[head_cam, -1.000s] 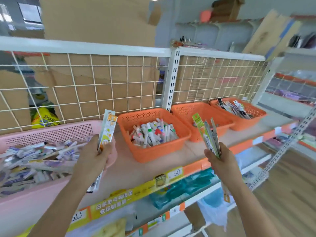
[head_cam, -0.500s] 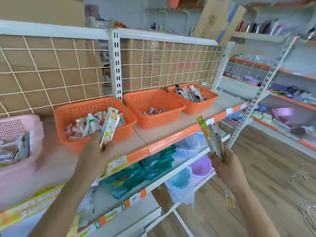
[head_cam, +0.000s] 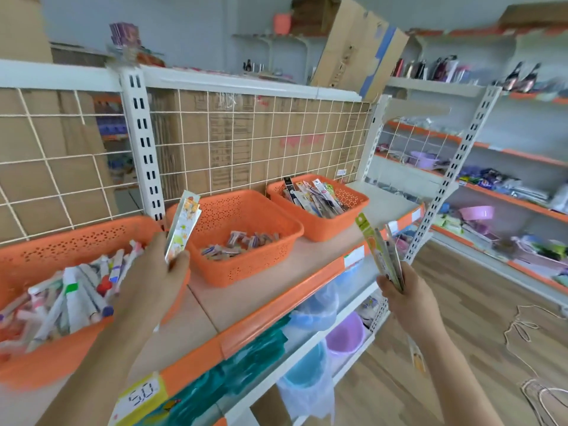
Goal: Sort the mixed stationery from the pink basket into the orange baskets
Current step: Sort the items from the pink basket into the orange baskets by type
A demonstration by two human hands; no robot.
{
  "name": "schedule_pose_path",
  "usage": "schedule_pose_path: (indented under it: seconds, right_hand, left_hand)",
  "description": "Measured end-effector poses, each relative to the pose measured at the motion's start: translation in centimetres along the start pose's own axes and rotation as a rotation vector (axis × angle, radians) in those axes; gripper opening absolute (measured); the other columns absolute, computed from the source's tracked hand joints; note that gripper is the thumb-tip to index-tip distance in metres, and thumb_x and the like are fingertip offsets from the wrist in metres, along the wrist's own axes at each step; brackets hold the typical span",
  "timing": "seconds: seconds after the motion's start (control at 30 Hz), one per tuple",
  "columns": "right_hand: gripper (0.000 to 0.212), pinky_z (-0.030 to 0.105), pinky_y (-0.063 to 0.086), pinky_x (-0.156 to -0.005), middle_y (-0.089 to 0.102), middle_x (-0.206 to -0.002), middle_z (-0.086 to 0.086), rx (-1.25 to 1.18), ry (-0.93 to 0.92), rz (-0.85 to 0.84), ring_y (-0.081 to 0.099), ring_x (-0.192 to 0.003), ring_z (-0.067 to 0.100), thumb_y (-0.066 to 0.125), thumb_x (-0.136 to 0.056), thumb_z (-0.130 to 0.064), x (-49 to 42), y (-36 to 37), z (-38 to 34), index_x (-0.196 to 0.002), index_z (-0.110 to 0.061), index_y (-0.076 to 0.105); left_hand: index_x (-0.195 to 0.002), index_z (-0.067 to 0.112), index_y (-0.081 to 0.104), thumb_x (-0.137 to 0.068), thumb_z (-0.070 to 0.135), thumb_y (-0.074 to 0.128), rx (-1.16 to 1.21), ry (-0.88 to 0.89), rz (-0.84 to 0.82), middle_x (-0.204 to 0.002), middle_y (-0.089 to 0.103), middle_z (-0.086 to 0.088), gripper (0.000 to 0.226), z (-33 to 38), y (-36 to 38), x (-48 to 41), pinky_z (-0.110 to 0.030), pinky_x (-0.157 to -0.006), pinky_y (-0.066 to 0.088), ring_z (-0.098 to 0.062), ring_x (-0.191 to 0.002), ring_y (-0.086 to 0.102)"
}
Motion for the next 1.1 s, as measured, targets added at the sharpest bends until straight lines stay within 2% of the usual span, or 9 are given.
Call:
schedule_pose_path:
  seconds: [0.1, 0.23, 0.3, 0.57, 0.67, 0.77, 0.9, 1.0, 1.1]
  right_hand:
    - [0.015, 0.036, 0.039, -0.062, 0.056, -0.068, 0.009, 0.016, -0.018, 0.015, 0.055, -0.069, 0.035, 0.055, -0.091, -0.022, -3.9, 0.7, -0.8, -0.089, -0.008, 0.049]
    - [0.026, 0.034, 0.036, -0.056, 0.051, -0.064, 0.006, 0.019, -0.037, 0.002, 0.053, -0.066, 0.034, 0.054, -0.092, -0.022, -7.3, 2.3, -0.8, -0.072, -0.021, 0.037]
    - [0.028, 0.034, 0.037, -0.058, 0.051, -0.063, 0.005, 0.006, -0.027, -0.008, 0.053, -0.065, 0.034, 0.053, -0.092, -0.021, -8.9, 3.0, -0.4, -0.071, -0.023, 0.035]
    - [0.014, 0.038, 0.034, -0.060, 0.056, -0.074, 0.017, 0.086, -0.078, 0.016, 0.053, -0.074, 0.037, 0.051, -0.093, -0.018, -16.7, 4.6, 0.9, -0.093, -0.005, 0.045]
    - [0.016, 0.040, 0.035, -0.062, 0.056, -0.077, 0.019, 0.097, -0.085, 0.017, 0.056, -0.080, 0.042, 0.049, -0.094, -0.020, -21.2, 5.7, 1.6, -0.095, -0.005, 0.043]
    - [0.022, 0.041, 0.037, -0.067, 0.060, -0.092, 0.021, 0.067, -0.135, -0.012, 0.056, -0.087, 0.041, 0.045, -0.096, -0.021, -26.3, 6.9, 1.1, -0.110, -0.004, 0.045]
    - [0.011, 0.039, 0.038, -0.064, 0.057, -0.077, 0.011, -0.042, -0.243, -0.097, 0.056, -0.081, 0.038, 0.042, -0.096, -0.019, -31.9, 8.7, -0.9, -0.089, -0.011, 0.042]
    - [0.012, 0.045, 0.050, -0.067, 0.060, -0.073, 0.009, -0.159, -0.295, -0.214, 0.062, -0.070, 0.036, 0.042, -0.096, -0.017, -35.0, 10.5, -3.0, -0.093, -0.007, 0.047]
    - [0.009, 0.045, 0.055, -0.059, 0.061, -0.072, 0.006, -0.323, -0.342, -0.360, 0.062, -0.055, 0.023, 0.043, -0.097, -0.018, -36.8, 12.5, -5.0, -0.097, -0.010, 0.048]
  left_hand:
    - [-0.104, 0.004, 0.051, -0.089, 0.015, 0.057, 0.001, 0.033, 0.005, -0.070, 0.053, -0.011, 0.019, 1.3, 1.8, -3.1, -0.035, -0.057, 0.031, -0.039, -0.071, 0.057]
    - [-0.088, 0.006, 0.044, -0.089, 0.018, 0.058, -0.013, 0.076, -0.046, -0.066, 0.056, -0.014, 0.018, 2.4, 4.5, -6.1, -0.040, -0.054, 0.039, -0.034, -0.060, 0.055]
    - [-0.081, 0.009, 0.041, -0.089, 0.017, 0.058, -0.018, 0.090, -0.059, -0.058, 0.049, -0.010, 0.020, 3.0, 5.6, -7.1, -0.034, -0.048, 0.033, -0.028, -0.051, 0.048]
    - [-0.088, 0.006, 0.047, -0.090, 0.015, 0.057, -0.110, 0.043, -0.032, -0.060, 0.039, 0.006, 0.014, 5.1, 9.8, -10.9, -0.029, -0.046, 0.025, -0.012, -0.051, 0.035]
    - [-0.093, 0.005, 0.049, -0.090, 0.015, 0.055, -0.138, -0.017, -0.015, -0.057, 0.040, 0.005, 0.012, 5.7, 11.9, -12.4, -0.032, -0.047, 0.027, -0.017, -0.051, 0.038]
    - [-0.096, 0.008, 0.048, -0.093, 0.018, 0.049, 0.023, -0.112, -0.048, -0.064, 0.058, -0.010, 0.010, 6.4, 15.0, -14.2, -0.039, -0.055, 0.047, -0.028, -0.056, 0.058]
    - [-0.099, 0.000, 0.048, -0.097, 0.007, 0.041, 0.311, -0.233, -0.054, -0.063, 0.052, -0.006, 0.010, 9.7, 19.6, -16.6, -0.014, -0.037, 0.036, -0.007, -0.039, 0.049]
    - [-0.107, 0.002, 0.049, -0.097, 0.005, 0.039, 0.570, -0.390, -0.076, -0.071, 0.054, -0.008, 0.015, 11.7, 23.9, -18.2, -0.017, -0.036, 0.037, -0.001, -0.035, 0.047]
    - [-0.122, 0.005, 0.045, -0.097, 0.001, 0.036, 0.634, -0.435, -0.089, -0.079, 0.056, -0.009, 0.027, 14.0, 27.6, -19.6, -0.019, -0.040, 0.042, 0.000, -0.039, 0.052]
Point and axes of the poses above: each hand's wrist, its own x-axis away from the middle knuckle, its own y-axis out of the palm, z = x × y, the point moved 7 cm from there along -x, towards the middle knuckle
